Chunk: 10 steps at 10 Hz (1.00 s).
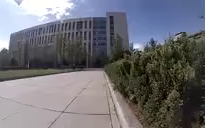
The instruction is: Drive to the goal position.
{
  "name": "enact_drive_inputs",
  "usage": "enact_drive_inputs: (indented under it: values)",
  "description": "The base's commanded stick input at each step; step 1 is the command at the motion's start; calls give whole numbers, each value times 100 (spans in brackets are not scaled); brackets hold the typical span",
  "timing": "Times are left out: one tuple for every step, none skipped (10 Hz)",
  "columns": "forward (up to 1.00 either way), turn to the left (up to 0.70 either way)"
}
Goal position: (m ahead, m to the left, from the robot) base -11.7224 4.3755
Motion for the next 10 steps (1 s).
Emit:
enact_drive_inputs:
  values:
    - [4,0]
    - [4,0]
    - [4,0]
    - [4,0]
    - [4,0]
    - [0,0]
    - [4,0]
    - [0,0]
    - [3,0]
    - [2,0]
